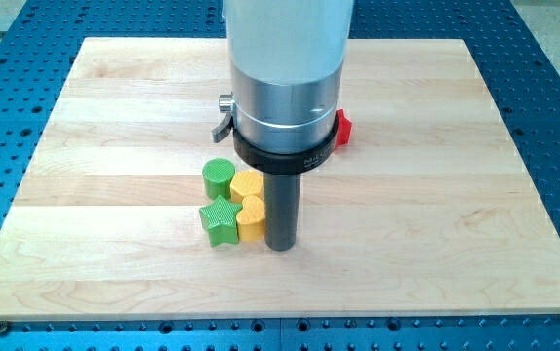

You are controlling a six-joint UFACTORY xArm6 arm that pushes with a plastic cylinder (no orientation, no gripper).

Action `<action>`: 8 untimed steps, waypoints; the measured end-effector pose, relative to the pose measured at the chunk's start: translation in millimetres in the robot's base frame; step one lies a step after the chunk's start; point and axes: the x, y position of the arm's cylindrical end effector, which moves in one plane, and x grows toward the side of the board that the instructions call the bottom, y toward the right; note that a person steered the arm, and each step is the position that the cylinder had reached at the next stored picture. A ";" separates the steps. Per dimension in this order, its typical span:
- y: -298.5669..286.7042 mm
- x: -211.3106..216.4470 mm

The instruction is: Slide the yellow blocks into the green blocks

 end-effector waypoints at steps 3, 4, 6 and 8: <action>-23.3 -116.6; -45.8 -112.7; -70.4 -78.9; -118.5 -70.9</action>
